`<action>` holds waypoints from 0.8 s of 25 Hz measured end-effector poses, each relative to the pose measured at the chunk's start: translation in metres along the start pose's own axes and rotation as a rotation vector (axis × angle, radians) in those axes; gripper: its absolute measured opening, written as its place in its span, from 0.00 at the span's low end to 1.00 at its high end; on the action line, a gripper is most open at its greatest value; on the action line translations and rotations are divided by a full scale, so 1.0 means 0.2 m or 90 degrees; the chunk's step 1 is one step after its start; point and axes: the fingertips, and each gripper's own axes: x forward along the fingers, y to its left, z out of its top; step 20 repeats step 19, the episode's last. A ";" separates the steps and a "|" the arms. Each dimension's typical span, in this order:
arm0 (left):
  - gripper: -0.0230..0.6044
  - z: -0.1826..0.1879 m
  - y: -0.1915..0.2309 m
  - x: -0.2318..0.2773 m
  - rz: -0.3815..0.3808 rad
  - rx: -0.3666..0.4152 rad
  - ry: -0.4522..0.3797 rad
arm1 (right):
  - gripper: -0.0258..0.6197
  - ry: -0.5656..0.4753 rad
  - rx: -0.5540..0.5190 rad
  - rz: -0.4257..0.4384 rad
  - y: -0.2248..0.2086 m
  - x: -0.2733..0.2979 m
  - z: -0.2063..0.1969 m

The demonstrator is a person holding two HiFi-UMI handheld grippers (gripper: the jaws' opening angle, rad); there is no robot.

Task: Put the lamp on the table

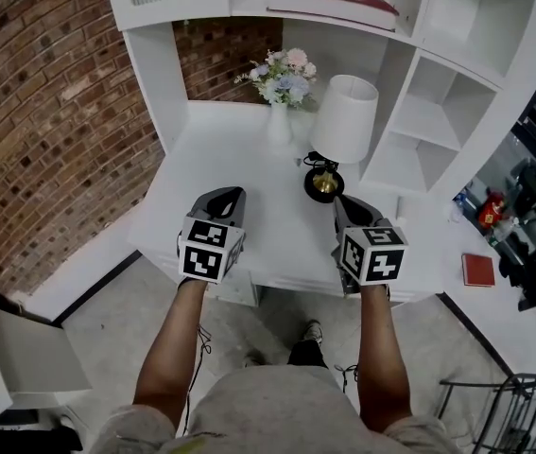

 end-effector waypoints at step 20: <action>0.03 -0.05 0.00 -0.01 0.002 0.014 0.018 | 0.04 0.000 0.001 -0.008 -0.02 -0.03 -0.03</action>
